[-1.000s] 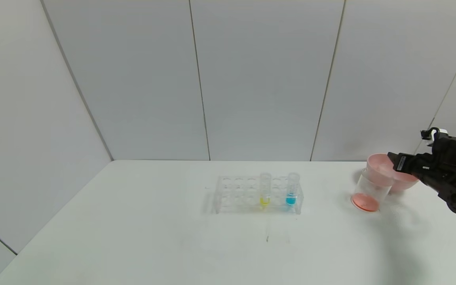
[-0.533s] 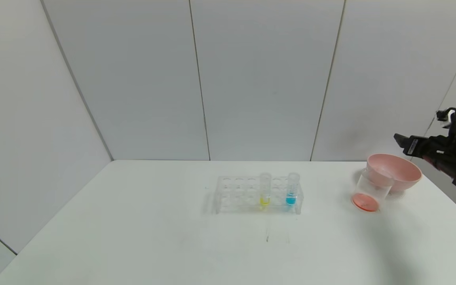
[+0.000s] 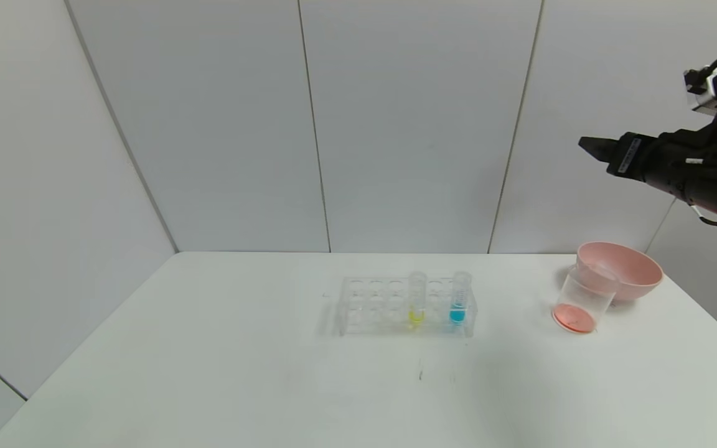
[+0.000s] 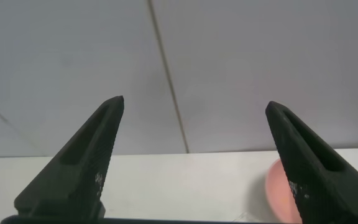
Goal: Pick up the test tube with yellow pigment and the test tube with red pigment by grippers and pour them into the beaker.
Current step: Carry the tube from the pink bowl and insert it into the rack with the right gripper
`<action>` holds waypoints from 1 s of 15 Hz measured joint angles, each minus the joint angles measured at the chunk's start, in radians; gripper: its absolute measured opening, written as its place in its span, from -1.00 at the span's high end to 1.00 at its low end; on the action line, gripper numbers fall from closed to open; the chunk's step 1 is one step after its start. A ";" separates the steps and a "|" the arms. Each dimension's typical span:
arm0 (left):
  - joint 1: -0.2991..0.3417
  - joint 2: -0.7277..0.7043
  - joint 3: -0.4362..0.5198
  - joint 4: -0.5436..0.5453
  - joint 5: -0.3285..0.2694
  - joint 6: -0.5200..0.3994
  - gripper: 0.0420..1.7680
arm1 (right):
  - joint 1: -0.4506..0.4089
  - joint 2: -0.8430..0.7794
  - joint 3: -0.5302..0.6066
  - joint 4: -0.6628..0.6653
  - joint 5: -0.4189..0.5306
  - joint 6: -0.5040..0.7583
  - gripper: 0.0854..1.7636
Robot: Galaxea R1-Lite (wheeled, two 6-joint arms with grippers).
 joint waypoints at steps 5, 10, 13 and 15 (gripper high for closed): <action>0.000 0.000 0.000 0.000 0.000 0.000 -1.00 | 0.325 -0.073 0.232 -0.047 -0.286 0.049 -0.89; 0.000 0.000 0.000 0.000 0.000 0.000 -1.00 | 0.623 -0.031 0.518 -0.390 -0.469 0.047 -0.91; 0.000 0.000 0.000 0.000 0.000 0.000 -1.00 | 0.729 0.046 0.590 -0.482 -0.512 0.043 -0.92; 0.000 0.000 0.000 0.000 0.000 0.000 -1.00 | 0.759 0.093 0.605 -0.501 -0.514 0.040 -0.92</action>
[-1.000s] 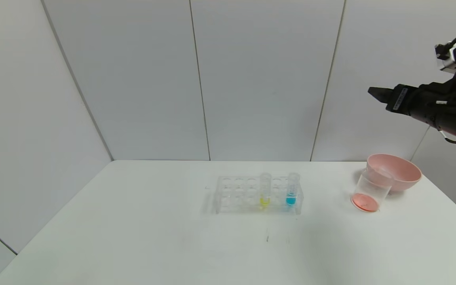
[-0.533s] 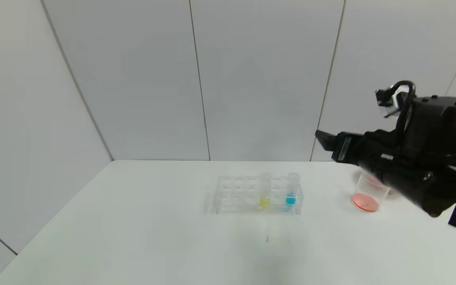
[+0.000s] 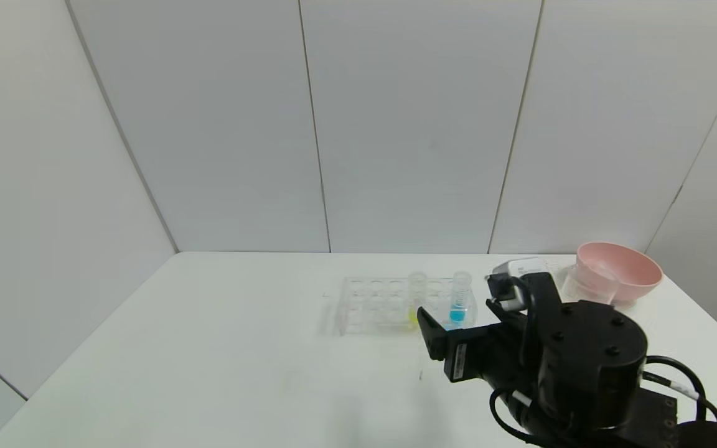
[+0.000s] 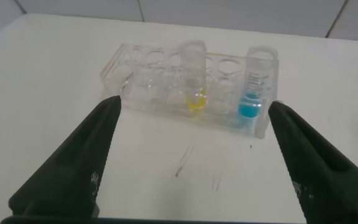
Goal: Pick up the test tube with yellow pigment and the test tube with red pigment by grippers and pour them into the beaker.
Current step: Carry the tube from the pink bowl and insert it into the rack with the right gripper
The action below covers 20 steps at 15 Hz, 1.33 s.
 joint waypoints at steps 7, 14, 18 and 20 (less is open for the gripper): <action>0.000 0.000 0.000 0.000 0.000 0.000 -1.00 | -0.024 0.218 -0.114 -0.053 0.005 -0.025 -0.92; 0.000 0.000 0.000 0.000 0.000 0.000 -1.00 | -0.080 0.387 -0.304 -0.048 0.013 -0.088 -0.92; 0.000 0.000 0.000 0.000 0.000 0.000 -1.00 | -0.126 0.446 -0.399 -0.042 0.062 -0.118 -0.92; 0.000 0.000 0.000 0.000 0.000 0.000 -1.00 | -0.150 0.469 -0.438 -0.023 0.078 -0.119 -0.76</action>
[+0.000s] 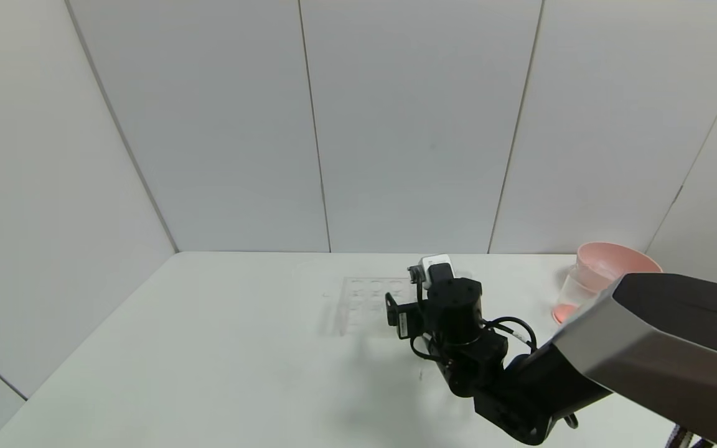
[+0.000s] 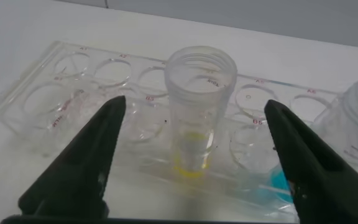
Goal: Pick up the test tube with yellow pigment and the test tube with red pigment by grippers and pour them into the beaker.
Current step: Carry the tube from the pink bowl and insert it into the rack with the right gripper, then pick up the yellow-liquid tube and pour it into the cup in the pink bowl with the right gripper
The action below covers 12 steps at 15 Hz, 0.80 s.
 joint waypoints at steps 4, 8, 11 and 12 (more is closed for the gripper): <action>0.000 0.000 0.000 0.000 0.000 0.000 -1.00 | -0.025 0.038 -0.048 0.011 0.000 0.000 -0.05; 0.000 0.000 0.000 0.001 0.000 0.000 -1.00 | -0.028 0.047 -0.063 0.011 0.002 -0.001 0.45; 0.000 0.000 0.000 0.000 0.000 0.000 -1.00 | -0.028 0.033 -0.066 0.014 0.001 -0.018 0.45; 0.000 0.000 0.000 0.000 0.000 0.000 -1.00 | -0.029 0.019 -0.067 0.013 0.002 -0.035 0.45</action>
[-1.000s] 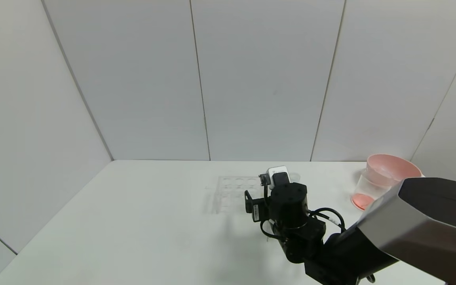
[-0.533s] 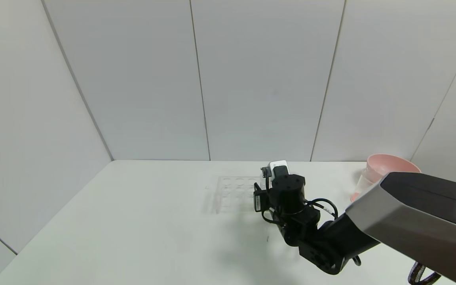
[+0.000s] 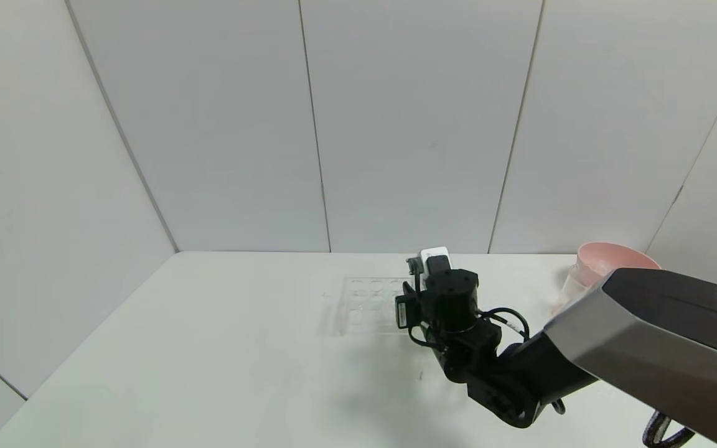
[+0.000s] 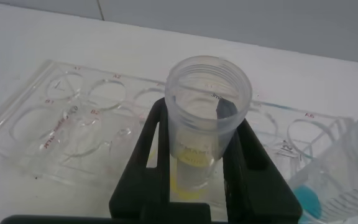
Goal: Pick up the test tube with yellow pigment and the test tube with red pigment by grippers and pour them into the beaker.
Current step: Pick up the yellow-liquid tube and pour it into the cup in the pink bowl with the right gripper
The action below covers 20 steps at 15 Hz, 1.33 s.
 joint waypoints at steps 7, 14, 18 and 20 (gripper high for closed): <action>0.000 0.000 0.000 0.000 0.000 0.000 -1.00 | -0.042 -0.151 -0.037 0.003 0.015 -0.097 0.45; 0.000 0.000 0.000 0.000 0.000 0.000 -1.00 | -0.297 -0.346 0.014 0.001 0.234 -0.101 0.45; 0.000 0.000 0.000 0.000 0.000 0.000 -1.00 | -0.547 -0.421 0.137 -0.003 0.450 -0.100 0.45; 0.000 0.000 0.000 0.000 0.000 0.000 -1.00 | -0.674 -0.450 0.198 -0.002 0.584 -0.100 0.45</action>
